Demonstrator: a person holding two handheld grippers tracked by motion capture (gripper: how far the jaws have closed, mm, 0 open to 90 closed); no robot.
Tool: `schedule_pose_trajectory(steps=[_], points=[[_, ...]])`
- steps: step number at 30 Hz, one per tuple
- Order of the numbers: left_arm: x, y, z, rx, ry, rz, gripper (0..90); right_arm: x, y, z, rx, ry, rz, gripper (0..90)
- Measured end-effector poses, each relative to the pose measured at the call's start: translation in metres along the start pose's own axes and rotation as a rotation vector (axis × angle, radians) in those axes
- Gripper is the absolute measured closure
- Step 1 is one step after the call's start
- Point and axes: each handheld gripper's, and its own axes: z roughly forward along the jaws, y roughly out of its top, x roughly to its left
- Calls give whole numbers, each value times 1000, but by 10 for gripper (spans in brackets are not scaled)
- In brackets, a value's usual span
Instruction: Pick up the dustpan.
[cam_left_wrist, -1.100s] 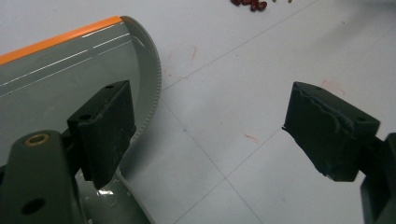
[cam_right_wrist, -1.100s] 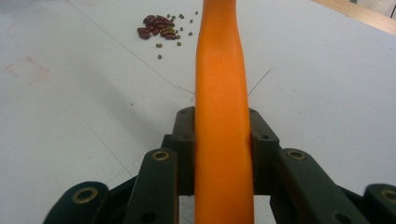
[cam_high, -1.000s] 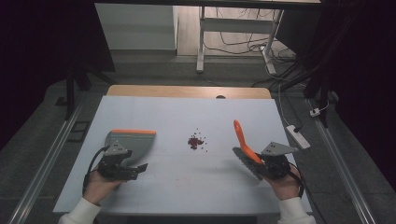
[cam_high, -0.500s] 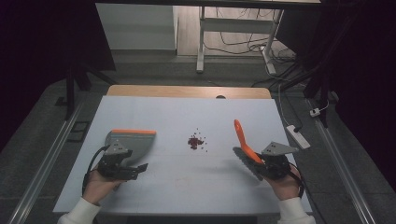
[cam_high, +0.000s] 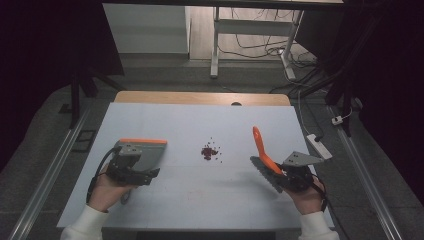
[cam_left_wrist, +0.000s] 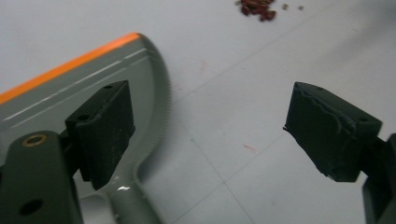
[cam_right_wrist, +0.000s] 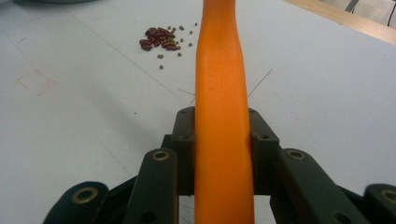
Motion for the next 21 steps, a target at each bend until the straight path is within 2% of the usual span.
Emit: schedule_pose_trajectory(steps=[1,5,8,13,14,16,18,19,21], points=[[0,0,0,0,0,0,162,0,0,0,-1,0,2,699],[3,1,-4,-10,-5,-41,169,1,1,0,-3,2,2,700],[9,-3,-5,1,-18,-58,169,2,1,0,-2,3,0,700],[19,-8,-10,-1,1,-95,170,2,1,3,5,0,-6,700],[20,-9,-10,4,2,-104,170,2,1,3,5,0,-6,700],[26,-11,-8,48,4,-147,169,2,0,4,12,0,-4,700],[29,-12,-8,63,8,-162,169,2,0,4,14,3,-4,699],[33,-15,-6,80,3,-190,169,2,0,5,16,6,-4,700],[35,-17,-6,88,1,-200,169,3,-1,6,17,9,-6,700]])
